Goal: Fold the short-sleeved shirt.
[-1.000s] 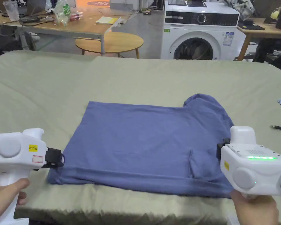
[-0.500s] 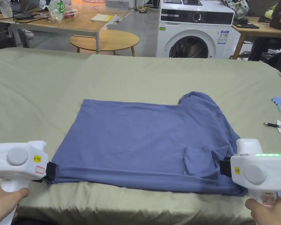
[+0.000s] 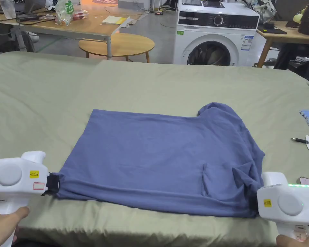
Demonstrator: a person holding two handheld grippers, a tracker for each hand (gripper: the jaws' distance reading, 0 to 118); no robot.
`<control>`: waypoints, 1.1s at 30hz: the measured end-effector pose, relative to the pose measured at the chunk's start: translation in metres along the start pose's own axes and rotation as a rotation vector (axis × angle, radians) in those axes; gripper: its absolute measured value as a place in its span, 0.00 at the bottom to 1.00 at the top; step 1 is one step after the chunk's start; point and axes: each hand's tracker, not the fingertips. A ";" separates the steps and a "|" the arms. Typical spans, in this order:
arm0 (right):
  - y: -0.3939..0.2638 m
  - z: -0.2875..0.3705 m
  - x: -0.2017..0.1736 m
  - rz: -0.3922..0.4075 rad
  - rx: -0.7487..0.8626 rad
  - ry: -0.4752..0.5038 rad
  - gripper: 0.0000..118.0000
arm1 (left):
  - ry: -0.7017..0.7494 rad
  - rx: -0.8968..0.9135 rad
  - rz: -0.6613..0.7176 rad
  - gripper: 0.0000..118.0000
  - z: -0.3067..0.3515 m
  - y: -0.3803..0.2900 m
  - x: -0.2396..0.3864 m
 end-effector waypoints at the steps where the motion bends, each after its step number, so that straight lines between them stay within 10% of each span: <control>1: 0.005 0.006 0.000 -0.010 0.019 0.005 0.04 | -0.011 0.017 0.005 0.01 0.004 0.005 0.000; 16: 0.156 -0.017 0.013 -0.160 0.118 0.090 0.04 | -0.046 0.142 0.031 0.01 -0.025 0.157 0.004; 30: 0.202 -0.113 -0.001 -0.040 0.085 0.027 0.08 | 0.001 0.005 0.051 0.01 -0.116 0.182 0.001; 33: 0.203 -0.105 -0.008 -0.007 0.148 -0.035 0.25 | -0.002 0.001 0.050 0.10 -0.114 0.178 0.001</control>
